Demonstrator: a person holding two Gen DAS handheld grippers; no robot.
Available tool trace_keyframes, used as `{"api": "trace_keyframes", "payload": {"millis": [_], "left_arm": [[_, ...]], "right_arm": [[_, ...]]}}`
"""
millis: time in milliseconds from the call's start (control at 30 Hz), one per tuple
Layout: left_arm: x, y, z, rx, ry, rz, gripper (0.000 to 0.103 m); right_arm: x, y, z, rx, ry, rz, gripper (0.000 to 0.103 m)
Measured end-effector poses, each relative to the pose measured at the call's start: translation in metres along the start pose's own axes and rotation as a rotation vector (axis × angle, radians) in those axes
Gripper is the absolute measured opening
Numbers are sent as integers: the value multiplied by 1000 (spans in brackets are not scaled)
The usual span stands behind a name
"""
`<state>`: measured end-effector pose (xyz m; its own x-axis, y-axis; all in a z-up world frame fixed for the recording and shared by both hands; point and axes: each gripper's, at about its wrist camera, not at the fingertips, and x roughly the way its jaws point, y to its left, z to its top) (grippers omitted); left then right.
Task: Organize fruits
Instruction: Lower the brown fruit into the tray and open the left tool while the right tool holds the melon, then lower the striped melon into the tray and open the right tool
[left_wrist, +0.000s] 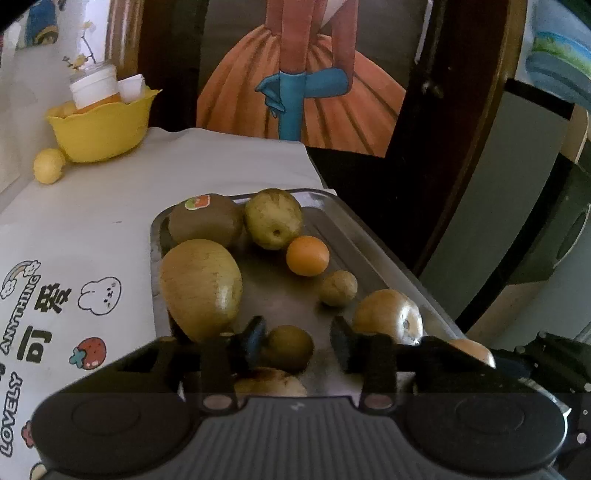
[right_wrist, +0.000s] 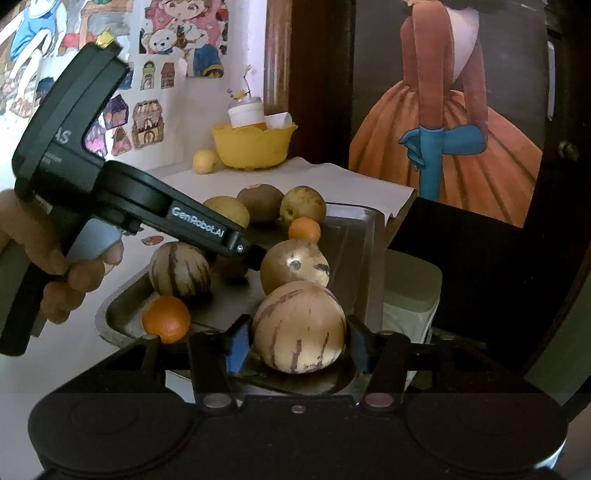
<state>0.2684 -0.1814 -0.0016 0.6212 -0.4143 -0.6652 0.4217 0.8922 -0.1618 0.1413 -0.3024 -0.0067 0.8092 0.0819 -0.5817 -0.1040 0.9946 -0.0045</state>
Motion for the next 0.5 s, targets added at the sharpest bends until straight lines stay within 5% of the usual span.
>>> {"api": "trace_keyframes", "payload": {"millis": [167,500], "left_arm": [[-11,2,-2,-26,-31,-2,61],[-55,11,-9,-108,-153,41,94]], "right_arm": [[-4,1,-2,22,-9,-1,62],[-22,5,-1,66,-62,-4,82]]}}
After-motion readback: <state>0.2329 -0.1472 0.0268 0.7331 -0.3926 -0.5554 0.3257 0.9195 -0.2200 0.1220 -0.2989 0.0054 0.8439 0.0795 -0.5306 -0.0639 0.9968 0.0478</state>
